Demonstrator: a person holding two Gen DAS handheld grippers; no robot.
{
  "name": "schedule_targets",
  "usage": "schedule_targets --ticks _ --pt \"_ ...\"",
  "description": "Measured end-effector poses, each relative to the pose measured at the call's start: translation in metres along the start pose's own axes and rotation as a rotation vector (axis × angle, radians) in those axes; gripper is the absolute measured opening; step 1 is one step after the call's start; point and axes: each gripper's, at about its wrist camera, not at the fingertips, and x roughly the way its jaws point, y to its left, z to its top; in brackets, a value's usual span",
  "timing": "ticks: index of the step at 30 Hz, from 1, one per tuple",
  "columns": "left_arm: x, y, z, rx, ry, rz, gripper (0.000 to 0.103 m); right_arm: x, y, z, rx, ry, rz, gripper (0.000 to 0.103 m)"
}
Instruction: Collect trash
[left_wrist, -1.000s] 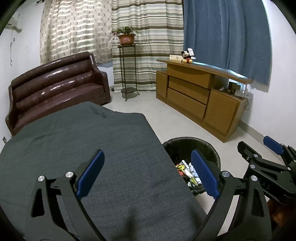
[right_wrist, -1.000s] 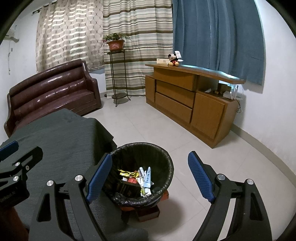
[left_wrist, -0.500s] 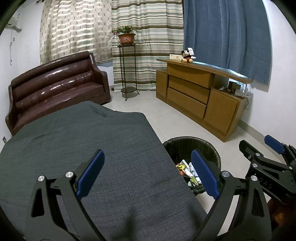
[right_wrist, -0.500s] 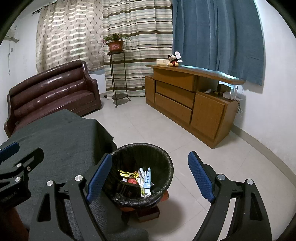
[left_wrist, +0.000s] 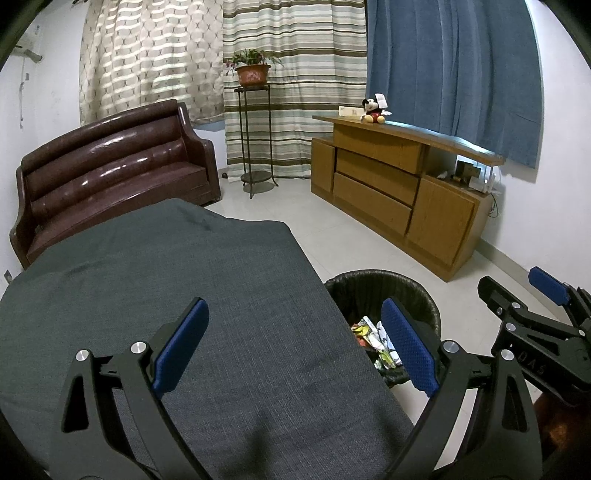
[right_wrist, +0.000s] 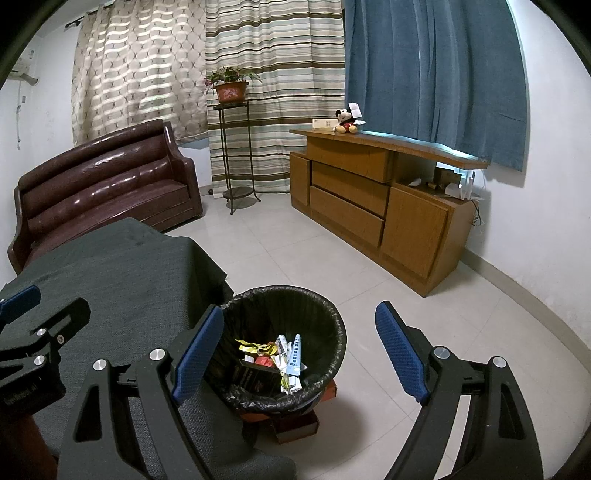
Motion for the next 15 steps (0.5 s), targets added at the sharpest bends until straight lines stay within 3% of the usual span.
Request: schedule_targets --ticks 15 --pt "-0.0007 -0.0074 -0.0054 0.024 -0.007 -0.005 0.092 -0.0009 0.0008 -0.0014 0.000 -0.001 0.000 0.082"
